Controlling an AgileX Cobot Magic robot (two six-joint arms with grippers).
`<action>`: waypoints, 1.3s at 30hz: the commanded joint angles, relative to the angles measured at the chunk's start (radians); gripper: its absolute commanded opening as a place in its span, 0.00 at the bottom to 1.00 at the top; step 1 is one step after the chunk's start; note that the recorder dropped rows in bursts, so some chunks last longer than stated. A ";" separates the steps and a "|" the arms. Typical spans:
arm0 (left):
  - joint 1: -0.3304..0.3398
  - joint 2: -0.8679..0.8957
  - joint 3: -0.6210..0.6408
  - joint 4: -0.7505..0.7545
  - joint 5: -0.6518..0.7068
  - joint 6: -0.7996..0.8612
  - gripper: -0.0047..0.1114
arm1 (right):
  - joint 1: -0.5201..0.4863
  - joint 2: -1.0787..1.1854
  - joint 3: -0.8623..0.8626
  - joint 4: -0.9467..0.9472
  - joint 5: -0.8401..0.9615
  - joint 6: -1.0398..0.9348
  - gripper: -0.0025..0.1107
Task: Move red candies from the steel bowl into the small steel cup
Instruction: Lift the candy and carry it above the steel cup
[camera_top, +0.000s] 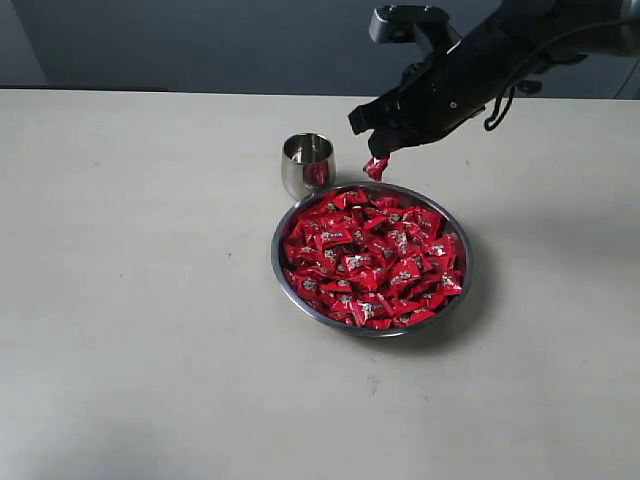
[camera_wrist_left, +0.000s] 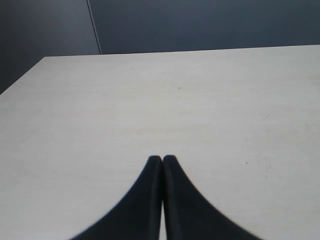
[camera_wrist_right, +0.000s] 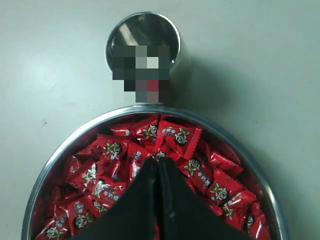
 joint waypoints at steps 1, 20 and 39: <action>-0.005 -0.005 0.005 0.002 -0.008 -0.001 0.04 | 0.000 -0.010 -0.008 -0.002 -0.017 0.012 0.01; -0.005 -0.005 0.005 0.002 -0.008 -0.001 0.04 | 0.041 0.093 -0.265 0.026 -0.017 0.015 0.01; -0.005 -0.005 0.005 0.002 -0.008 -0.001 0.04 | 0.083 0.386 -0.587 -0.032 0.062 0.045 0.01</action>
